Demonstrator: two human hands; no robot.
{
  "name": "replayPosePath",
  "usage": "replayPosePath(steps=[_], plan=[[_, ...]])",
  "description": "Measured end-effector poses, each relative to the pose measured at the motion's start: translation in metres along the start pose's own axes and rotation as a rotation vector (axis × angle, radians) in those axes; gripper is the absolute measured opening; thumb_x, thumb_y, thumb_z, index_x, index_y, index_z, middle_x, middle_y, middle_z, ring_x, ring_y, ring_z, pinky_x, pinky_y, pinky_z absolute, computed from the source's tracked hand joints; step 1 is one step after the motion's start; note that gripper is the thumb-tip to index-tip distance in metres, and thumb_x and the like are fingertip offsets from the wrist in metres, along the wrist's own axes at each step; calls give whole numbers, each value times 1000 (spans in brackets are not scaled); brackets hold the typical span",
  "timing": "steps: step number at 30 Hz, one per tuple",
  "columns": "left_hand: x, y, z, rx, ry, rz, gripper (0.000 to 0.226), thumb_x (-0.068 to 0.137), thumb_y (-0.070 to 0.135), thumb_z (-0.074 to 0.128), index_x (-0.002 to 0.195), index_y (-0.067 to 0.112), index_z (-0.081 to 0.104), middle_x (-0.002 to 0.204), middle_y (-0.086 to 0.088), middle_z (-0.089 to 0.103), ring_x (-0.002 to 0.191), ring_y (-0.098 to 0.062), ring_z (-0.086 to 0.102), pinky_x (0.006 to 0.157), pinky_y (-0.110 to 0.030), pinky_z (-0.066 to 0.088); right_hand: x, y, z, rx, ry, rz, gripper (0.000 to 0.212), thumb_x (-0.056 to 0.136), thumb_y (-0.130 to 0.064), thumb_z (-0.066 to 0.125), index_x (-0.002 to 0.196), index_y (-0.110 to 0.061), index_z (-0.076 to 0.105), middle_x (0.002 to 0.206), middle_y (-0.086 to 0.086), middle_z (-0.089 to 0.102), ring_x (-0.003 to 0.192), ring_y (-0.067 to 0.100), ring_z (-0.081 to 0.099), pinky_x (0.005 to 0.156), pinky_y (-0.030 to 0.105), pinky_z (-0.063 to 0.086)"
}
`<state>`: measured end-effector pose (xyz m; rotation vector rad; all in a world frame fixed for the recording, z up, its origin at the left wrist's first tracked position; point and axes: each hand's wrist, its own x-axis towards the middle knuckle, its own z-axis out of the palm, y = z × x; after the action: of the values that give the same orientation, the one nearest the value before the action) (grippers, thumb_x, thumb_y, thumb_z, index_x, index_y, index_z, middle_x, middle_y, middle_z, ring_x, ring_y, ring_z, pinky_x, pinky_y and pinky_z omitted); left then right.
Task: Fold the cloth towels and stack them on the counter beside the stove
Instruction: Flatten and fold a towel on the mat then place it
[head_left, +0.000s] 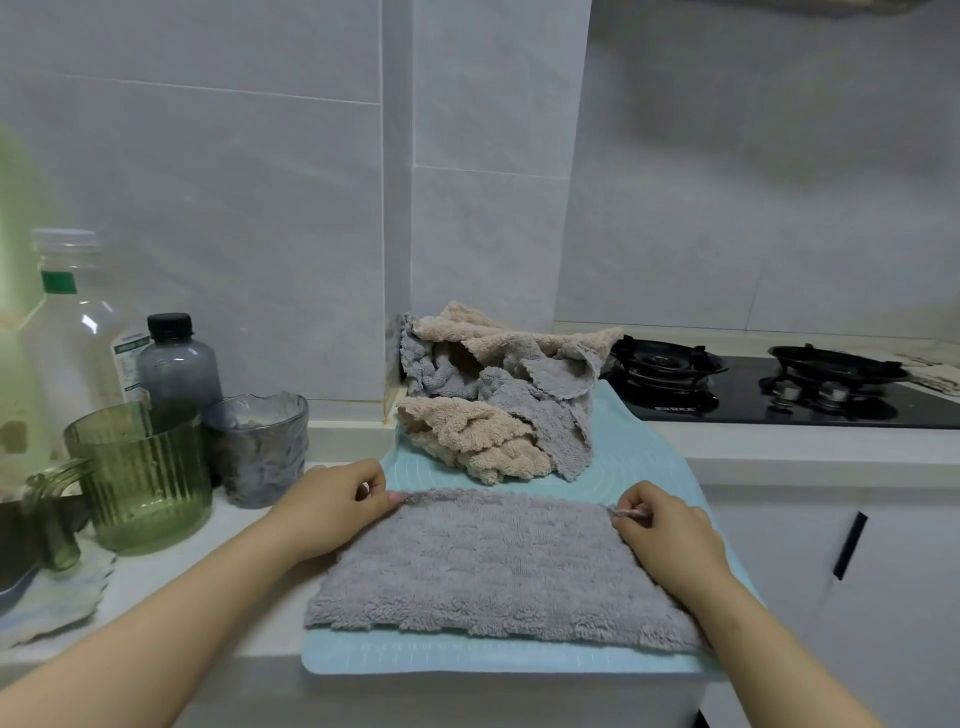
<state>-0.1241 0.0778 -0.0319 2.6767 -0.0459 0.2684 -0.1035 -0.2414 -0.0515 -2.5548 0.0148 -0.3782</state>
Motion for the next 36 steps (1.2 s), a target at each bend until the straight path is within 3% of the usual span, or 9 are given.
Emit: replayPosePath(steps=[7, 10, 13, 18, 21, 25, 28, 32, 36], plan=[[4, 4, -10, 28, -1, -87, 26, 84, 46, 62, 72, 24, 56, 73, 9, 58, 73, -11, 53, 64, -25, 39, -6, -3, -3, 167, 28, 39, 15, 83, -26, 63, 69, -29, 59, 69, -10, 62, 83, 23, 59, 68, 31, 42], [4, 5, -16, -199, 63, -137, 27, 75, 37, 75, 64, 18, 61, 63, 5, 64, 64, -9, 54, 62, -24, 41, -6, -5, -10, 280, 44, 81, 15, 82, -19, 66, 69, -11, 69, 67, 0, 66, 67, 18, 56, 59, 28, 40], [1, 10, -27, -501, 123, -150, 24, 70, 22, 82, 59, 12, 63, 57, 1, 65, 59, -12, 56, 65, -25, 45, -9, -5, -19, 483, 37, 125, 18, 77, -15, 71, 61, -8, 69, 52, 0, 62, 51, 16, 49, 53, 26, 38], [-3, 19, -47, -912, 135, -210, 20, 76, -2, 71, 65, 4, 55, 61, -10, 58, 54, -15, 53, 47, -17, 44, -8, -21, -54, 809, 47, 114, 8, 76, -3, 73, 71, -5, 68, 71, 8, 64, 69, 20, 54, 61, 26, 42], [-4, 28, -57, -1088, 166, -237, 23, 79, -4, 66, 68, 9, 51, 65, -8, 54, 58, -17, 51, 52, -23, 40, -4, -31, -74, 964, 16, 103, 10, 76, 1, 72, 72, -5, 65, 75, 10, 63, 70, 21, 55, 69, 29, 45], [-8, 38, -66, -1154, 168, -178, 25, 82, -4, 60, 67, 11, 48, 62, -6, 47, 56, -18, 44, 46, -21, 39, -5, -39, -88, 1108, -34, 73, 18, 80, 6, 64, 74, -10, 60, 75, 6, 59, 69, 19, 56, 66, 30, 45], [-11, 42, -74, -1256, 182, -156, 26, 84, -5, 55, 68, 14, 49, 60, -2, 49, 56, -15, 46, 42, -15, 40, -6, -43, -94, 1246, -33, 57, 24, 83, 9, 58, 75, -14, 56, 71, 1, 55, 53, 9, 58, 48, 22, 48], [-9, 43, -75, -1271, 148, -178, 28, 87, -5, 52, 67, 15, 48, 63, -5, 46, 58, -17, 42, 53, -27, 33, -7, -50, -98, 1175, 16, 17, 20, 86, 5, 59, 86, -15, 60, 71, 1, 56, 54, 9, 56, 43, 15, 48], [1, 34, -53, -970, 210, -270, 25, 86, -1, 57, 68, 15, 49, 55, -3, 47, 41, -14, 34, 43, -21, 25, 5, -45, -82, 850, 59, 36, 19, 86, -2, 63, 101, -13, 62, 76, 5, 55, 56, 16, 47, 41, 16, 42]])
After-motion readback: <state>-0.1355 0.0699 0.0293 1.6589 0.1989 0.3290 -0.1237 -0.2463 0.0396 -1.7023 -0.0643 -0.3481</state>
